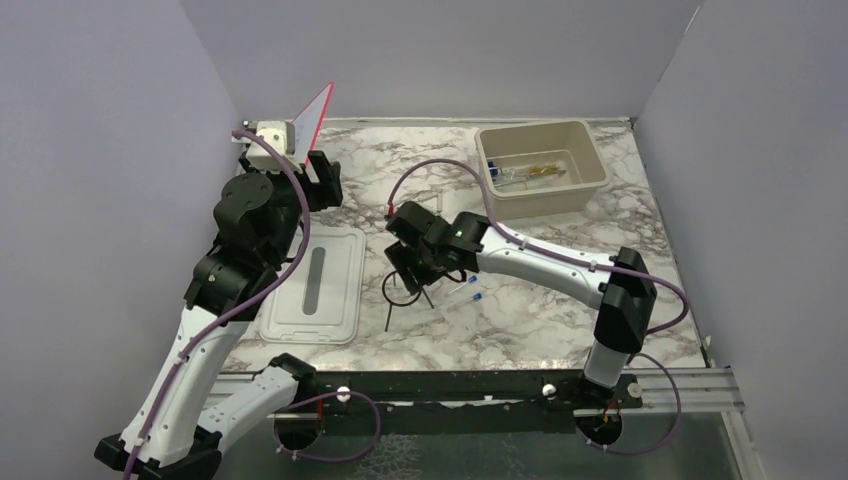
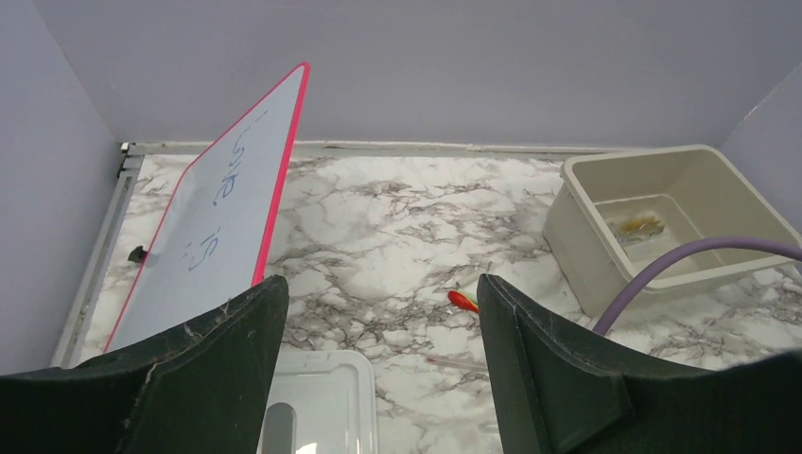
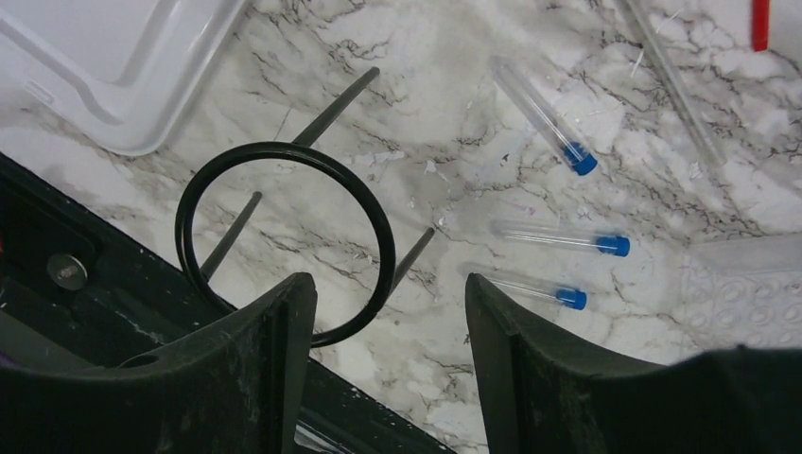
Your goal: Organize the chemistry lab equipment
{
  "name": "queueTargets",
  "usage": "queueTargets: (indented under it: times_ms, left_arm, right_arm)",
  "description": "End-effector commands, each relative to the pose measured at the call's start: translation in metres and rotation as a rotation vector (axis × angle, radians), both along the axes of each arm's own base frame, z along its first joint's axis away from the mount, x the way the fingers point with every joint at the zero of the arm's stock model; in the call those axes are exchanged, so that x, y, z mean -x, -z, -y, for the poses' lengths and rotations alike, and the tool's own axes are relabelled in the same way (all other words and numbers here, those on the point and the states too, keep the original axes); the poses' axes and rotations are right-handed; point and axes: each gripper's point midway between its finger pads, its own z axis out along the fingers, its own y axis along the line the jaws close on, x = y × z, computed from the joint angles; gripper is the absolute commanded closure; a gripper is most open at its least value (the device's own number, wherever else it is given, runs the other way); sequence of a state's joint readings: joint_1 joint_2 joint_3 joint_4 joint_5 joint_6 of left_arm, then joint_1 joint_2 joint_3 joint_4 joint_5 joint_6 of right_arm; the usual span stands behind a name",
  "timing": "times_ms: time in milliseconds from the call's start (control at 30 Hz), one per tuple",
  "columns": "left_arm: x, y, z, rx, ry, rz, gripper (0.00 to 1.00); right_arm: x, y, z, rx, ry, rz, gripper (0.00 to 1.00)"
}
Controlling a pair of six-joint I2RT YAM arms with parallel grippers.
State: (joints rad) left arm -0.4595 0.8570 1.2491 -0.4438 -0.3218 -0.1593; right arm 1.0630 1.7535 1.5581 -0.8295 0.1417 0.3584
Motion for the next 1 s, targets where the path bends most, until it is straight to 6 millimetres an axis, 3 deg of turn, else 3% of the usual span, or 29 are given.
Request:
queueTargets:
  times_ms: [0, 167, 333, 500, 633, 833, 967]
  left_arm:
    - [0.007, -0.008, 0.001, 0.028, 0.022, 0.011, 0.24]
    - [0.008, -0.011, -0.003, 0.013, 0.008, 0.021, 0.24]
    - [0.016, -0.022, -0.011, 0.033, -0.014, 0.052, 0.24]
    - [0.025, -0.037, -0.017, 0.047, -0.023, 0.092, 0.24]
    - [0.027, -0.037, -0.019, 0.046, -0.026, 0.095, 0.24]
    - [0.027, -0.034, -0.018, 0.048, -0.022, 0.089, 0.24]
    - [0.028, -0.031, -0.015, 0.058, -0.012, 0.084, 0.24]
  right_arm:
    - [-0.002, 0.019, 0.008, 0.099, 0.062, 0.014, 0.4]
    - [-0.005, 0.028, -0.001, 0.1, 0.077, -0.001, 0.53]
    - [-0.01, 0.037, 0.002, 0.133, 0.157, 0.005, 0.71]
    - [-0.015, 0.027, 0.001, 0.106, 0.218, 0.035, 0.9]
    - [-0.018, 0.005, -0.007, 0.035, 0.224, 0.056, 0.99]
    - [-0.019, -0.055, -0.023, -0.147, 0.143, 0.122, 0.99]
    - [-0.033, -0.092, -0.018, -0.217, 0.147, 0.179, 0.99]
